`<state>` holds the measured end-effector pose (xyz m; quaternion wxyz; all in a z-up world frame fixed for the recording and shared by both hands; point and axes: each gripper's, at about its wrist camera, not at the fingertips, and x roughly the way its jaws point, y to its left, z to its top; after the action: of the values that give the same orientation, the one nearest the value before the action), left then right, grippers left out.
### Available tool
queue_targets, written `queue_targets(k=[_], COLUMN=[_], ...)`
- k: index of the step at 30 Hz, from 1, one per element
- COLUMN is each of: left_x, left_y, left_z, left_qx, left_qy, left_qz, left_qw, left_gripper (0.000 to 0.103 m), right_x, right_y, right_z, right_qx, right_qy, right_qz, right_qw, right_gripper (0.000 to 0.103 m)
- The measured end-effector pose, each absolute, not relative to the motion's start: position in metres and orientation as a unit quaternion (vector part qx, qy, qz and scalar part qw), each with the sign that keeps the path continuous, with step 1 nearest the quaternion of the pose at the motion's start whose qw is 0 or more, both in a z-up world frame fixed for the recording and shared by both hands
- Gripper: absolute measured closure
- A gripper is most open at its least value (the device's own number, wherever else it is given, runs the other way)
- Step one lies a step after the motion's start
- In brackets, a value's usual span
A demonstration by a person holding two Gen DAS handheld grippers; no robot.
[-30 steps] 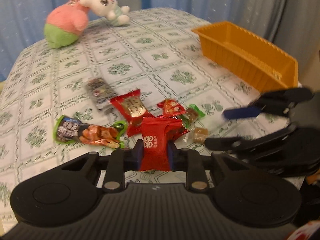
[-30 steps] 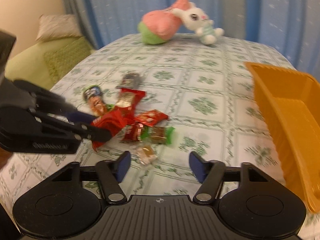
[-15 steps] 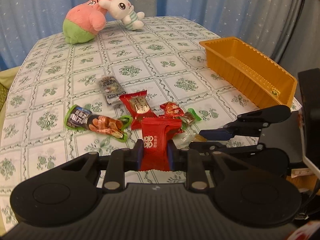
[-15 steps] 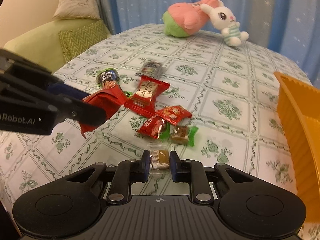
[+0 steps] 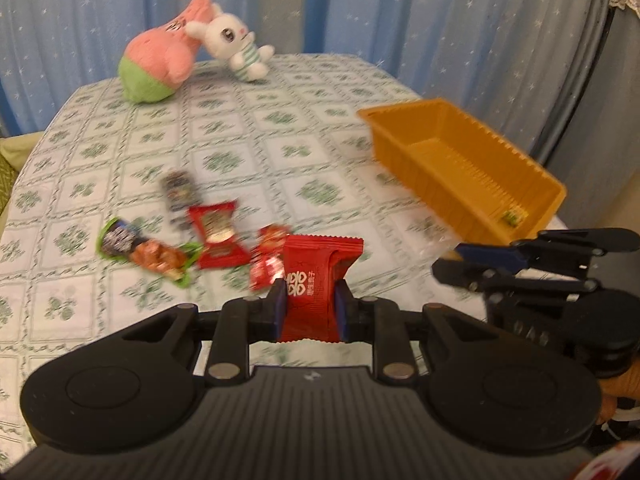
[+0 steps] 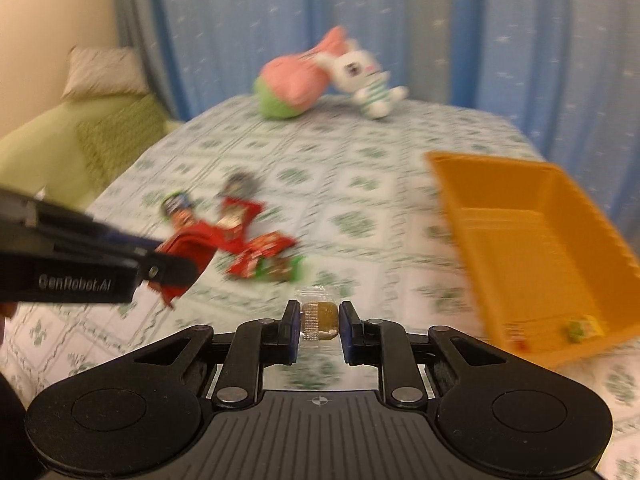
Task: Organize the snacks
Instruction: 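Carry both candies into the orange tray and open both tools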
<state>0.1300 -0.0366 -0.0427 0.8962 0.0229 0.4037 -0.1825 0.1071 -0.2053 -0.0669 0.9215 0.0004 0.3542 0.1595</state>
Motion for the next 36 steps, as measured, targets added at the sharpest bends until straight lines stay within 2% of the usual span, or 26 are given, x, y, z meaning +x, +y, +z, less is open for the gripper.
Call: queue_targets(k=[10,19,36], left_x=[0.145,0.160,0.183], left_y=[-0.130,-0.190,-0.231], left_z=[-0.018,-0.016,-0.031], left_qx=[0.011,0.022,0.031], left_qy=[0.383,0.383,0.393], left_qz=[-0.233,-0.251,-0.253], left_qw=[0.894,0.889,0.883], left_gripper=[0.081,0.081,0.081], right_x=[0.111,0.120,0.137], right_y=[-0.313,-0.385,-0.415], right_z=[-0.025,-0.019,-0.035], right_qx=[0.059,0.104,0.118], right_qy=[0.331,0.325,0.334], right_qz=[0.053,0.010,-0.002], right_qw=[0.940,0.940,0.935], right_gripper=[0.082,0.082,0.082])
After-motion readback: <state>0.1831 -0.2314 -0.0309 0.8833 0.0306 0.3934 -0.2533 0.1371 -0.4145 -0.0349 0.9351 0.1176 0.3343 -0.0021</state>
